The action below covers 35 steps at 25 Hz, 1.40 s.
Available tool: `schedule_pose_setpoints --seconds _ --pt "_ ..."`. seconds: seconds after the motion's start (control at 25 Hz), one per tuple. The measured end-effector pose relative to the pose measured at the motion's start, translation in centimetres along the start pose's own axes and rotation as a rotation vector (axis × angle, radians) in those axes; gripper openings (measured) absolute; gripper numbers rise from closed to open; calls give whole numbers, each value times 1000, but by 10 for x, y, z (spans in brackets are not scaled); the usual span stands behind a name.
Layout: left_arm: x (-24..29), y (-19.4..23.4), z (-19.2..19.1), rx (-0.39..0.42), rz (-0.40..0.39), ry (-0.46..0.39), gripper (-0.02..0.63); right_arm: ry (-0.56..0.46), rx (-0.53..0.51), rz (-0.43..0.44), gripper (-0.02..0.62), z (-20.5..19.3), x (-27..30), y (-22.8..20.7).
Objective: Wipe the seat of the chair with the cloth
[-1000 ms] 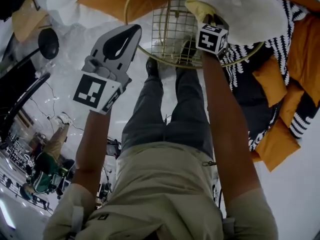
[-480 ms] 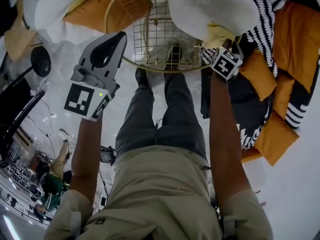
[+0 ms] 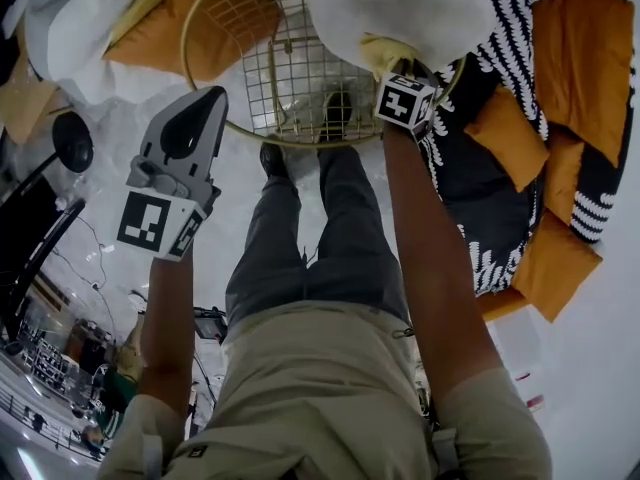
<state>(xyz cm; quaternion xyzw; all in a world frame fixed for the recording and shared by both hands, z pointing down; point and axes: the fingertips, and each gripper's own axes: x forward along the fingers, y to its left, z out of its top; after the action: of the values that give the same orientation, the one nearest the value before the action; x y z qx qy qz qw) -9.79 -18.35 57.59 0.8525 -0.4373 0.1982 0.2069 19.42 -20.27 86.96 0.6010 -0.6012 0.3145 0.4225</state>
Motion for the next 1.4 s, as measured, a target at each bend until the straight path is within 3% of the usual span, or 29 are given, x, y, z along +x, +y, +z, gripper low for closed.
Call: schedule_pose_setpoints --seconds 0.16,0.4,0.68,0.84,1.12,1.24,1.4 --pt "-8 -1 -6 3 13 -1 15 30 -18 102 67 9 12 40" --pt "-27 4 15 9 33 -36 15 2 -83 129 67 26 -14 57" --pt "-64 2 58 56 32 -85 15 -154 -78 181 67 71 -93 54" --pt "-98 -6 92 81 29 -150 15 -326 -59 233 67 117 -181 40" --pt "-174 -28 135 137 -23 -235 15 -658 -100 351 63 192 -390 35" --pt "-213 -35 156 111 -36 -261 15 -733 -115 372 57 207 -463 33" --pt "-269 -39 175 149 -24 -309 15 -817 -103 422 52 211 -553 39"
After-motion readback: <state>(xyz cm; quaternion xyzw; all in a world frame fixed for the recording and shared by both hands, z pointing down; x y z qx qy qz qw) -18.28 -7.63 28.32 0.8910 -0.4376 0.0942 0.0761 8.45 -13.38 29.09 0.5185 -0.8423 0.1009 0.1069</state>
